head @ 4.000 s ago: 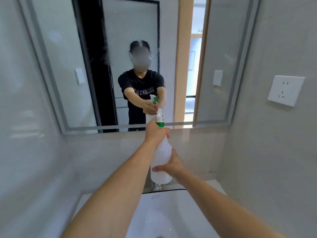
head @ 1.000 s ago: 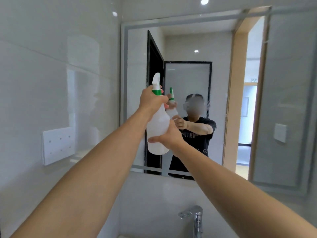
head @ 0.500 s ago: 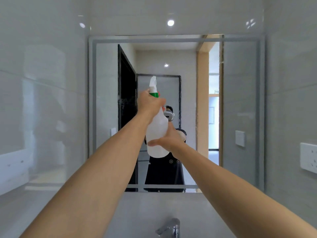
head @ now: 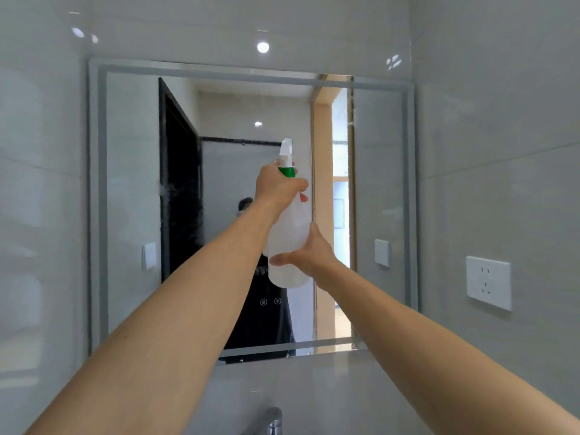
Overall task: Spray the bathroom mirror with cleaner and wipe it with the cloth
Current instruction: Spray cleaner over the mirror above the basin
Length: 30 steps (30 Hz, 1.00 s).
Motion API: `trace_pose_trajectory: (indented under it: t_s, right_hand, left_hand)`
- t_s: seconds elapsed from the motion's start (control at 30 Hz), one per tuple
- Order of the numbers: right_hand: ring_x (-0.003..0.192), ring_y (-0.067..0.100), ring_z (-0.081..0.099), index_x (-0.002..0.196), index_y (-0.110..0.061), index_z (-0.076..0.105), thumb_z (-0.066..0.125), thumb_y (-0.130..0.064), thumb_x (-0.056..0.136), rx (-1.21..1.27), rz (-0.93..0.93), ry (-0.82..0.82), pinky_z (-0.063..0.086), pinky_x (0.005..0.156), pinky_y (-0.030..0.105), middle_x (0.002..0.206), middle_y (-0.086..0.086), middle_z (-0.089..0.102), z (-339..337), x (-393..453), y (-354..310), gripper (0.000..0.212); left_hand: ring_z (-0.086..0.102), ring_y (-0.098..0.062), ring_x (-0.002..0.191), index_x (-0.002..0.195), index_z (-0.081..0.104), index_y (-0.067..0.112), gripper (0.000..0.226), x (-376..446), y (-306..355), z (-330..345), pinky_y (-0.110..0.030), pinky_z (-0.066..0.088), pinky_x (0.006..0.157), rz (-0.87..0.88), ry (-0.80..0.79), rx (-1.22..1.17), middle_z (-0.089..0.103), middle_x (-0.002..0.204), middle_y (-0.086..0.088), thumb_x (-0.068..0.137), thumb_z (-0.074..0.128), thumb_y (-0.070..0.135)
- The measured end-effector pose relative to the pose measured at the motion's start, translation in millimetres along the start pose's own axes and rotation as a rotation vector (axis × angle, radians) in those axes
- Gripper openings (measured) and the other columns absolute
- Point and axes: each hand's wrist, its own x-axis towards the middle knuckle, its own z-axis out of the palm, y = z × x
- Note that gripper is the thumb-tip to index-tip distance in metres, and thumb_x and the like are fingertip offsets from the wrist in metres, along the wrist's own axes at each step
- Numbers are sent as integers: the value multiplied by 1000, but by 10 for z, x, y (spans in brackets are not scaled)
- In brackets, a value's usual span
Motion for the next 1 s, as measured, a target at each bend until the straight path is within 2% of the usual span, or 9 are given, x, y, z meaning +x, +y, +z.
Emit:
trace_pose_trajectory:
  t_s: [0.13,0.23,0.33,0.43,0.53,0.7,0.8,0.9,1.0]
  right_hand:
    - [108,24,53,125,-27,38,92,-27,56,-32,28,49,52,82,41,114,-1,55,-331,-1,102,88]
    - [109,25,54,128,-27,38,92,-28,54,-64,37,82,54,89,47,115,-1,55,-545,-10,173,92]
    - [109,25,54,127,-29,38,92,-30,52,-72,57,99,53,89,47,116,-1,55,-712,-35,248,92]
    - [104,21,53,121,-33,37,92,-29,52,-51,71,126,48,74,34,107,-8,53,-829,-80,322,88]
    - [105,21,52,118,-33,36,92,-25,56,-61,82,139,45,74,32,104,-10,52,-919,-101,366,84]
    - [103,19,51,115,-34,36,92,-24,57,-78,85,151,43,74,32,101,-11,51,-1002,-97,412,82]
    - [106,20,51,118,-33,37,92,-26,56,-100,84,137,46,78,36,107,-7,52,-961,-64,422,84]
    - [108,23,53,126,-30,39,93,-30,53,-112,78,105,52,85,42,114,-2,55,-815,-3,381,91]
    - [108,22,53,125,-30,37,93,-30,53,-107,47,36,51,81,40,112,-3,54,-554,64,290,91]
  left_hand:
    - [70,-23,60,99,63,13,40,50,-1,346,-51,61,75,-15,-44,-1,63,82,-2,61,71,6]
    - [66,-15,50,105,62,5,37,48,11,586,-54,61,72,-11,-69,-46,61,81,-4,69,69,-3]
    - [66,-20,51,103,61,1,34,18,44,800,-49,61,66,-4,-73,-39,61,80,-8,70,67,-6]
    - [71,-35,70,101,63,1,35,-6,69,957,-47,60,68,-17,-80,10,63,79,-10,67,68,-4]
    - [72,-27,61,97,62,7,30,-41,69,1079,-33,57,59,-27,-65,41,65,72,-6,68,68,0]
    - [70,-28,60,100,63,2,30,-43,62,1146,-35,59,60,-36,-137,-28,63,85,-10,72,67,-6]
    - [71,-24,55,98,60,7,30,-31,12,1093,-21,50,43,-30,-133,-34,60,79,-3,72,67,-5]
    - [72,-28,60,93,57,10,27,6,-56,924,-27,53,53,-18,-98,-37,59,79,-3,71,68,-2]
    - [73,-24,60,95,59,14,28,66,-133,618,-35,57,63,-9,-30,-17,61,84,-2,72,70,2]
